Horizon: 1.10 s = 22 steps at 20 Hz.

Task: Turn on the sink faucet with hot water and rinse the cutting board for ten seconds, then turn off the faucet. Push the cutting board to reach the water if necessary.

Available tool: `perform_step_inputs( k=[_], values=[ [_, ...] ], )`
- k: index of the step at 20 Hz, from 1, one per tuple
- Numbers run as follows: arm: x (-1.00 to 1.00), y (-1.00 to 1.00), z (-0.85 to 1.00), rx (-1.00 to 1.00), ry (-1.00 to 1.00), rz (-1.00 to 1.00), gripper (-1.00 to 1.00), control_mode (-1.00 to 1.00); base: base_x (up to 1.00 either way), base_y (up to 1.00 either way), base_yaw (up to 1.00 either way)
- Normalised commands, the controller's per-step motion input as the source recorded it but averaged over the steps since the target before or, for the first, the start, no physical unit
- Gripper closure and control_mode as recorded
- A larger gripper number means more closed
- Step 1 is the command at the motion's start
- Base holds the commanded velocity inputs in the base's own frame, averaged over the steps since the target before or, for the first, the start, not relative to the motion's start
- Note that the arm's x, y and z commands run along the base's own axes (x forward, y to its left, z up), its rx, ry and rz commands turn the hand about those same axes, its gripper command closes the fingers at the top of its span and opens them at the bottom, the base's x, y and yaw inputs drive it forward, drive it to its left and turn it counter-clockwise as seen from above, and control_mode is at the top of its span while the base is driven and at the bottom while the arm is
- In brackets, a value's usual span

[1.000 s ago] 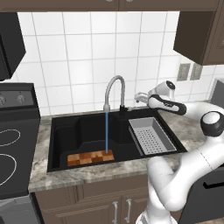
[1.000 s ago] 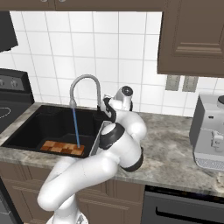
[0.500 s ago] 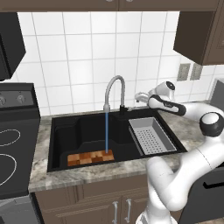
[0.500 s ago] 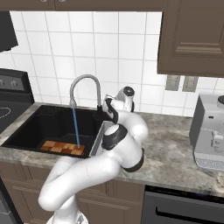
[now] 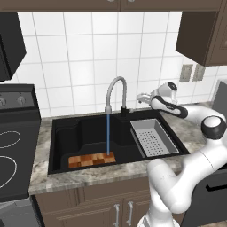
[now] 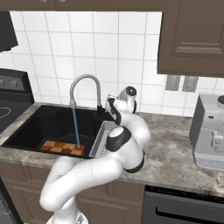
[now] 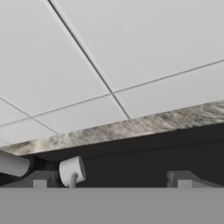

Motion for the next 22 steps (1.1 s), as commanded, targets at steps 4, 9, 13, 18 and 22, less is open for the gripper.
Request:
perform_step_inputs(
  k=[4, 9, 13, 18, 22],
  values=[
    [0.00, -0.02, -0.14, 0.00, 0.00, 0.00, -1.00, -1.00, 0.00, 0.00, 0.00],
    [0.00, 0.00, -0.19, 0.00, 0.00, 0.00, -1.00, -1.00, 0.00, 0.00, 0.00],
    [0.00, 0.00, -0.16, 0.00, 0.00, 0.00, -1.00, -1.00, 0.00, 0.00, 0.00],
    [0.00, 0.00, -0.06, 0.00, 0.00, 0.00, -1.00, -1.00, 0.00, 0.00, 0.00],
    [0.04, 0.00, 0.00, 0.00, 0.00, 0.00, -1.00, -1.00, 0.00, 0.00, 0.00]
  ],
)
